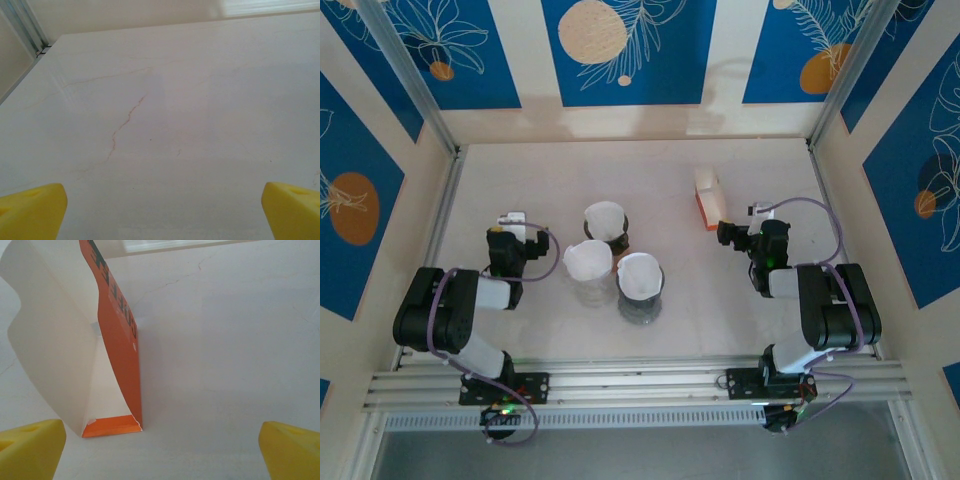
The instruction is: Place the coffee filter in the dripper
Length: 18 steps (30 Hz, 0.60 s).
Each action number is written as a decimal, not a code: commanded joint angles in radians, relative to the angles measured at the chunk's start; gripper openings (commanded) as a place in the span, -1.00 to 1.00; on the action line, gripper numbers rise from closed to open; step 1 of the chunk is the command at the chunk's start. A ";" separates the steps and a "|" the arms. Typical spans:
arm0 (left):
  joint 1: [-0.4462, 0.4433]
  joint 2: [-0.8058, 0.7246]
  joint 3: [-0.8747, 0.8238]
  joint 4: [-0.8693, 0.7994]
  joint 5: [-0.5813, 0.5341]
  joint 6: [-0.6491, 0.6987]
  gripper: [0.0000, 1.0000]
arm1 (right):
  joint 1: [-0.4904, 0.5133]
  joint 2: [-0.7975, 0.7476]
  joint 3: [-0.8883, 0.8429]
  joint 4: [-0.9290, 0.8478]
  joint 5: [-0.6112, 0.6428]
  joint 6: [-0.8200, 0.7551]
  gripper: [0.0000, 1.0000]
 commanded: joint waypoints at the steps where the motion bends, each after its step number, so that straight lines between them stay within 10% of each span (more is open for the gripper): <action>1: -0.005 0.004 -0.002 0.024 -0.008 0.005 0.99 | -0.006 -0.006 -0.003 0.028 -0.019 -0.021 0.98; 18: -0.005 0.004 -0.002 0.026 -0.008 0.005 0.99 | -0.007 -0.005 0.000 0.023 -0.025 -0.019 0.98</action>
